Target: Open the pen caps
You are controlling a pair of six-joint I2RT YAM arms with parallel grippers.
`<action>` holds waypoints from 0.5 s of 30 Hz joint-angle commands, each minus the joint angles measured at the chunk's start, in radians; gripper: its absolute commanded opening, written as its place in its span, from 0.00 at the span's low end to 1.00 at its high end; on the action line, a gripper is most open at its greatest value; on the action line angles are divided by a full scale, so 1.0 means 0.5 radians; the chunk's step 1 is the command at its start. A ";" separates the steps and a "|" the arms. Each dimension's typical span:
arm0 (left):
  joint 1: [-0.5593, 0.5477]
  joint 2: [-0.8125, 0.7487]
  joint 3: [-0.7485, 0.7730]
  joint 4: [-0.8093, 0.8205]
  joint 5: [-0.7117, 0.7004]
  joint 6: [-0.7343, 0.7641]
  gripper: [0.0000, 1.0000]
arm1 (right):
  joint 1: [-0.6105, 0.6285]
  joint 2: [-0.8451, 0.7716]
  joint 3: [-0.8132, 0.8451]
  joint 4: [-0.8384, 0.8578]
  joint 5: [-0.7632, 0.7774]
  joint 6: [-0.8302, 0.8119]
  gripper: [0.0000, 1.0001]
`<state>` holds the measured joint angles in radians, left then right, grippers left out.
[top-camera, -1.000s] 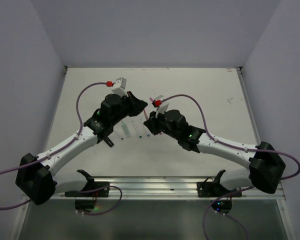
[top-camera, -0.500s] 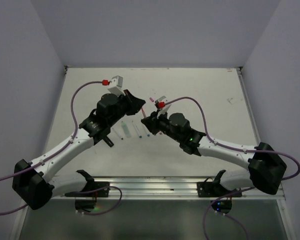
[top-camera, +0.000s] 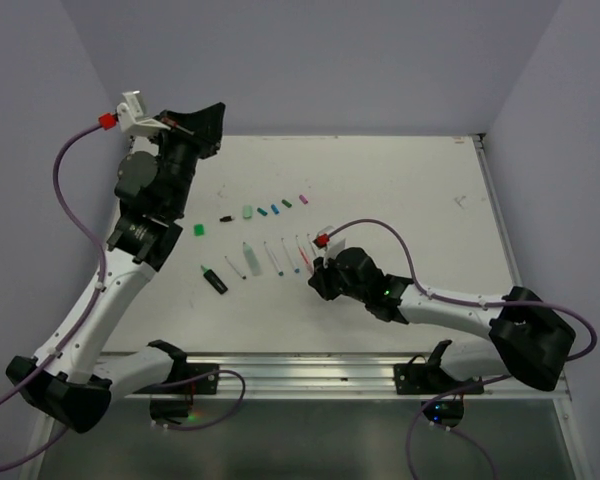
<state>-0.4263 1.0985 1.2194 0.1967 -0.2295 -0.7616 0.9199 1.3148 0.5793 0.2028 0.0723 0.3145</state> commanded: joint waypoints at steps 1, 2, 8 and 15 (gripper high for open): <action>0.039 0.070 0.083 -0.297 -0.112 0.170 0.00 | -0.005 -0.120 0.026 -0.016 0.049 0.027 0.00; 0.052 0.098 0.080 -0.496 -0.112 0.182 0.00 | -0.005 -0.138 0.026 -0.025 0.052 0.027 0.00; 0.217 0.184 -0.107 -0.930 -0.035 0.278 0.01 | -0.005 -0.227 0.020 -0.077 0.092 0.024 0.00; 0.401 0.358 -0.319 -1.086 -0.014 0.400 0.02 | -0.002 -0.261 0.007 -0.096 0.104 0.024 0.00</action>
<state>-0.2642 1.2396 1.0687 -0.2733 -0.2394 -0.6262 0.9199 1.2102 0.5793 0.1654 0.0952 0.3176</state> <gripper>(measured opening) 0.118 0.150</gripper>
